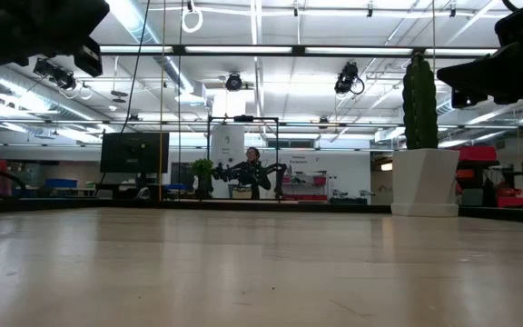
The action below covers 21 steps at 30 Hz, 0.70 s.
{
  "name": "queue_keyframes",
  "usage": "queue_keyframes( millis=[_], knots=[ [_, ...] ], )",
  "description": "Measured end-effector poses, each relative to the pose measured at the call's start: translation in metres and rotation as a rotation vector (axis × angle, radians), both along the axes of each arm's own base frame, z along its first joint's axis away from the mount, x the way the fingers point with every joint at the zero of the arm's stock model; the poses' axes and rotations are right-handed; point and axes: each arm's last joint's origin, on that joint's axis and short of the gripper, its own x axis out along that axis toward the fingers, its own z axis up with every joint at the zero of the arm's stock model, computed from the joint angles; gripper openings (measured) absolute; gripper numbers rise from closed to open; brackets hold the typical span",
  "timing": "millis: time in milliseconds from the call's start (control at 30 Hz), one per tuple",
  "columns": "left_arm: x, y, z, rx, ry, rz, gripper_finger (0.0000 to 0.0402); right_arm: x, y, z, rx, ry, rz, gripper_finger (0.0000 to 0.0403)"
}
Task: Pick & Place Garden tools in Gardening bag
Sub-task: Return to Home Position
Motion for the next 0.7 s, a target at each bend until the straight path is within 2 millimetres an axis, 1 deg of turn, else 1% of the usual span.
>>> queue_keyframes(
  millis=[700],
  knots=[
    [-0.0061, 0.0016, -0.0082, -0.009, 0.068, 0.046, 0.0030, 0.0000, 0.0000, 0.0000, 0.000, 0.000, 0.000, 0.0009]
  ],
)
